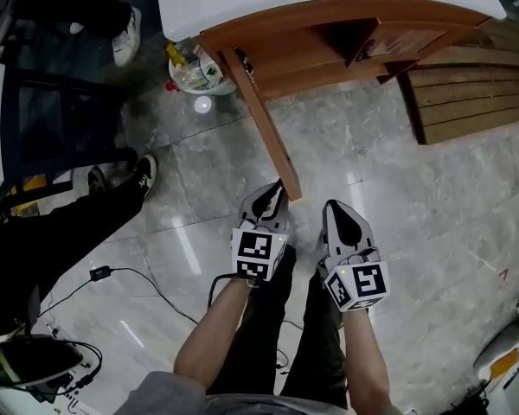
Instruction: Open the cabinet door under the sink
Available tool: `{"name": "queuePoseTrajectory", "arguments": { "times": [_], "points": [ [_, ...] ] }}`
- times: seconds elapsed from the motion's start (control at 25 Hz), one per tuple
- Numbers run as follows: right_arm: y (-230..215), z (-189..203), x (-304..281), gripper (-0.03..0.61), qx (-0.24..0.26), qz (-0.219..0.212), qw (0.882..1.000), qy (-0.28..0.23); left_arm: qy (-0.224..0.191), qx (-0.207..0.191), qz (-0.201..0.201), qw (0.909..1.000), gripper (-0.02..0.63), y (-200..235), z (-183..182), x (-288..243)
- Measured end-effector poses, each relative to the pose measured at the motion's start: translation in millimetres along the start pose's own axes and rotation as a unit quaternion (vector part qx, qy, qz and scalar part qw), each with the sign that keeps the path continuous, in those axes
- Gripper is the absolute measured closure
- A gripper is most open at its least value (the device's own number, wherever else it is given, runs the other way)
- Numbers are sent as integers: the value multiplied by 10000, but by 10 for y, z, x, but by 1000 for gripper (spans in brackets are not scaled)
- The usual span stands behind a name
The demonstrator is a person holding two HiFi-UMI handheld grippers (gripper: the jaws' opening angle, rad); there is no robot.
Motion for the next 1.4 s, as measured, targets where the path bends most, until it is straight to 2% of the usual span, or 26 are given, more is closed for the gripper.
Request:
{"name": "queuePoseTrajectory", "arguments": {
  "times": [0.24, 0.36, 0.48, 0.8, 1.08, 1.24, 1.4],
  "points": [
    [115, 86, -43, 569, 86, -359, 9992, 139, -126, 108, -599, 9981, 578, 256, 144, 173],
    [222, 194, -55, 569, 190, -484, 9985, 177, -160, 167, -720, 9971, 578, 308, 173, 230],
    [254, 242, -31, 569, 240, -602, 9976, 236, -236, 422, -854, 9952, 578, 332, 256, 258],
    [254, 17, 132, 569, 376, -824, 9955, 277, -238, 690, -1045, 9918, 586, 54, 248, 526],
    [388, -480, 480, 569, 552, -947, 9937, 231, -423, 730, -1121, 9901, 606, -231, -192, 955],
    [463, -785, 709, 569, 588, -958, 9935, 192, -559, 892, -999, 9894, 606, -388, -549, 1257],
    [574, -1100, 982, 569, 654, -977, 9930, 135, -772, 813, -870, 9899, 606, -582, -964, 1573]
  ]
}}
Point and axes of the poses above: the fingertips, and each gripper's own axes: x backward along the fingers, y to its left, z out of its underside, the point moved 5 cm from there along x, backward along the fingers, and after that the axes turned 5 degrees about y, right-handed, at the moved point
